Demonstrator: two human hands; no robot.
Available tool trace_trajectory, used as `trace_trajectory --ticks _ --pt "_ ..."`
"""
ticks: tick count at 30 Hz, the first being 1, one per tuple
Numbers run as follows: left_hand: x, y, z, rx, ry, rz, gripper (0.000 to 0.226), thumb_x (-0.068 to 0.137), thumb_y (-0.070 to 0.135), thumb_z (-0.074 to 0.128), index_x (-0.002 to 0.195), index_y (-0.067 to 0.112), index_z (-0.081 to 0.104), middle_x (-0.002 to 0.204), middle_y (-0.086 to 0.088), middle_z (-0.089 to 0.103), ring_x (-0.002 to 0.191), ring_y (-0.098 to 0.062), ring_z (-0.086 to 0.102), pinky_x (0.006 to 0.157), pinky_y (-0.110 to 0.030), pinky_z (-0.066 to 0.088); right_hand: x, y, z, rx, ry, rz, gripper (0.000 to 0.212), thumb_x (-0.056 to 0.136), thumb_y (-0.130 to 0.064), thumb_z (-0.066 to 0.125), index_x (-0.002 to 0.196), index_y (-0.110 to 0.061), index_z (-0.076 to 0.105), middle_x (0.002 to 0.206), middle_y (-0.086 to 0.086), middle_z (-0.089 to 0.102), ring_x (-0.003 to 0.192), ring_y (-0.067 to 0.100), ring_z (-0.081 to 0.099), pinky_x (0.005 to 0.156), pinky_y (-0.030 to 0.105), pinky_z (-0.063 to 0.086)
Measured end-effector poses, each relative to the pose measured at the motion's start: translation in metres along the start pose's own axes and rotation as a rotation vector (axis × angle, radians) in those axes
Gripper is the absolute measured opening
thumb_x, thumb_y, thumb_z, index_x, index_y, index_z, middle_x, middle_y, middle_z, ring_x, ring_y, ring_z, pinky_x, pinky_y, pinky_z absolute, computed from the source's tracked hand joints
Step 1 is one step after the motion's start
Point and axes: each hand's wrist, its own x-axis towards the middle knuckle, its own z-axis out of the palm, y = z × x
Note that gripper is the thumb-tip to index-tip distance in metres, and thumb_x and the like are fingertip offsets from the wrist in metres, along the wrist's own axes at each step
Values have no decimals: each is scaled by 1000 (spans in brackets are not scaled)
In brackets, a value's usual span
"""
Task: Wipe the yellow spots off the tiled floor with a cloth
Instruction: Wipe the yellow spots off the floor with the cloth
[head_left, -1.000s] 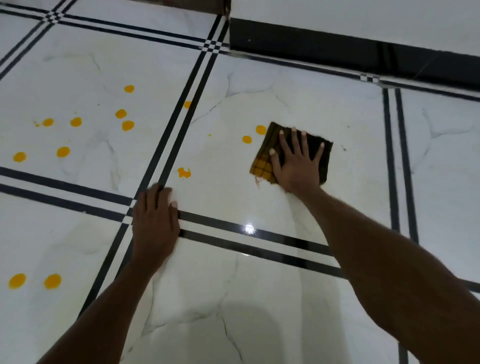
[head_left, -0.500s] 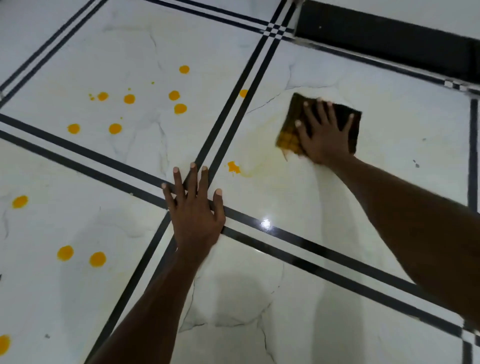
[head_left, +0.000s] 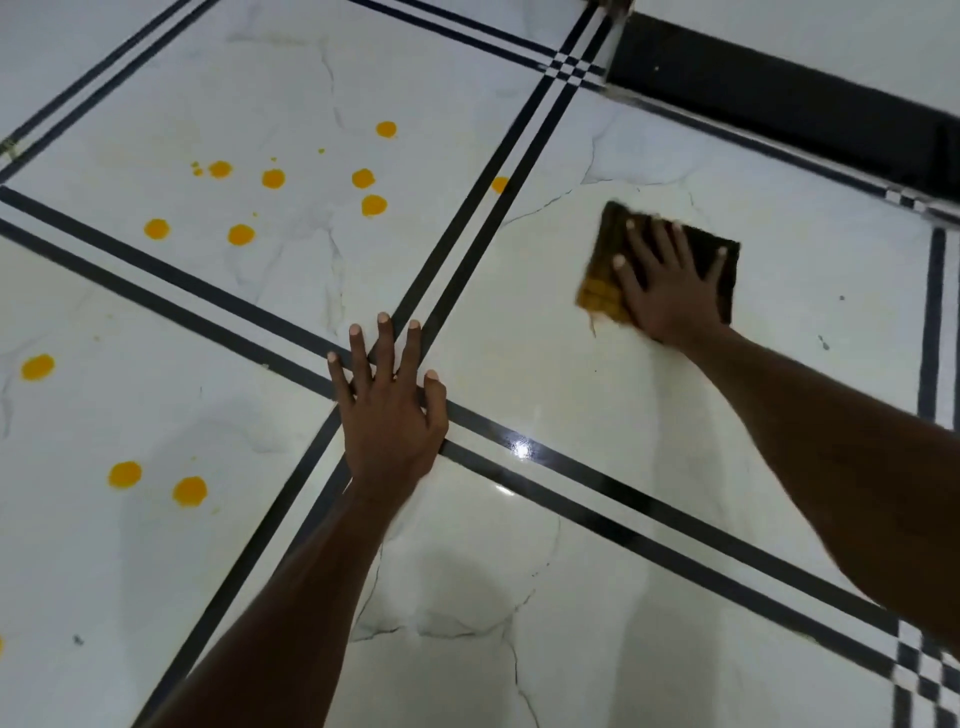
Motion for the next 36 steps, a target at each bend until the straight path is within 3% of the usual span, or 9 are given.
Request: trace_trajectory --ticks 2,6,8,13,18,22,26,31,36 --pt "2 -5 1 16 -4 2 62 105 46 28 164 27 25 174 -5 17 162 -32 5 130 -59 3 26 -52 7 29 -11 103 67 103 -62 11 165 -37 11 176 1 9 163 28 3 116 81 -4" --pt "0 0 -2 -16 -27 -4 64 105 50 22 164 27 24 174 -5 15 162 -32 4 129 -59 3 -31 -134 28 -73 -56 -489 65 105 -59 12 165 -35 18 175 1 16 162 27 8 119 79 2" --pt "0 -1 -6 -30 -23 20 65 105 53 21 164 27 25 174 -6 17 162 -33 6 129 -60 4 -79 -113 30 -101 -47 -600 62 107 -61 18 164 -40 13 175 -4 13 163 23 6 123 73 -1" --pt "-2 0 -3 -1 -30 13 65 105 52 26 165 25 24 174 -9 18 161 -37 7 128 -61 3 -150 14 11 -52 26 117 64 105 -61 21 165 -38 14 175 -2 13 163 24 7 120 76 7" --pt "-2 2 -6 3 -46 26 62 107 47 20 165 24 23 173 -11 18 161 -38 7 127 -65 6 -197 -107 26 10 -63 -438 60 108 -58 22 164 -38 17 176 -1 8 163 26 1 118 76 3" --pt "0 -1 -1 1 -42 26 65 104 49 25 165 25 23 174 -8 17 161 -37 6 127 -64 5 -65 -134 35 -33 -50 -622 61 106 -63 23 163 -40 24 174 -4 20 162 22 14 121 75 4" --pt "0 -2 -2 -10 -37 6 67 103 53 28 165 29 20 174 -6 16 162 -35 5 128 -62 3 17 -21 12 32 13 -72 68 102 -67 21 163 -36 27 173 -2 22 161 26 15 123 69 6" --pt "1 1 -2 3 -60 -11 68 103 56 27 165 29 19 175 -6 14 162 -35 4 128 -62 3 -104 51 4 9 107 340 69 103 -63 17 164 -32 22 174 5 20 161 32 14 122 73 6" --pt "2 3 -6 7 -63 2 68 103 55 24 165 27 21 174 -7 16 162 -36 6 128 -63 5 -171 -115 39 6 -15 -359 63 106 -59 26 164 -37 19 175 0 11 163 27 3 121 73 2"
